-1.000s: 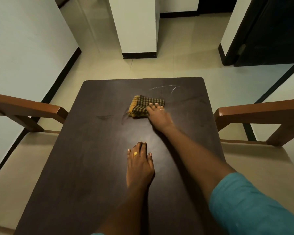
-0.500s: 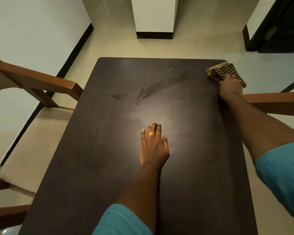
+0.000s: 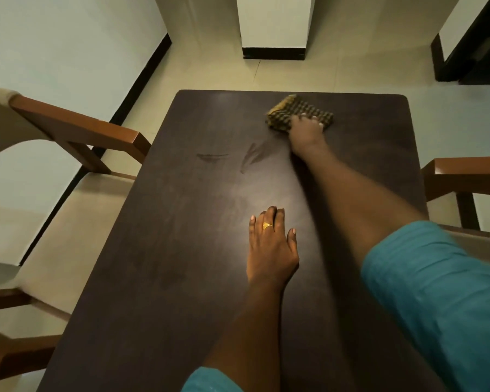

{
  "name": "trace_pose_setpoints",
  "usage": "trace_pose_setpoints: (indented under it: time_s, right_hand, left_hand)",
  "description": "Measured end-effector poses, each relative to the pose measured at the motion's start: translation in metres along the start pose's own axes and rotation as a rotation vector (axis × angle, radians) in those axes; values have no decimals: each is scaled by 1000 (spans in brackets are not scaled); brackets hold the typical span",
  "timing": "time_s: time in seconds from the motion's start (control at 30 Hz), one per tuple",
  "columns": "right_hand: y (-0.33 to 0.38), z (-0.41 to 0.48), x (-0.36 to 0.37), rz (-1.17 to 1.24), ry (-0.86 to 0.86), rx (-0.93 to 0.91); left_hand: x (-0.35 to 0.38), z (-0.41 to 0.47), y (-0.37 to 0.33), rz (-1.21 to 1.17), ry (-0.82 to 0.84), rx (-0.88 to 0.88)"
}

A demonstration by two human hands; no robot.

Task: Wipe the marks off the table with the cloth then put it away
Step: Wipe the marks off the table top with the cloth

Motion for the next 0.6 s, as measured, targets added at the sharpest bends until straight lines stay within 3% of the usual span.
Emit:
trace_pose_setpoints:
  time_s: [0.17,0.27,0.43,0.6]
  right_hand:
    - [91,-23,48,-27,112,-361]
    - [91,-18,43,-13,132,-387]
    - [36,13,9,24,49,-182]
    - [-68,33,-44,45,-59,92]
  left_hand:
    - [-1,2,2,-15,-1,-16]
    - [-2,2,1,-18,-2,-6]
    - [0,1,3,12,-15,-11]
    - [0,2,2,2,-1,-6]
Point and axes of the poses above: each hand's wrist, its own z-axis towards the middle knuckle, its own x-axis out of the palm, y = z × x, the point moved 8 cm from there along z, towards the middle knuckle, and after that the axes turned 14 degrees about z, right-handed, at the moved point
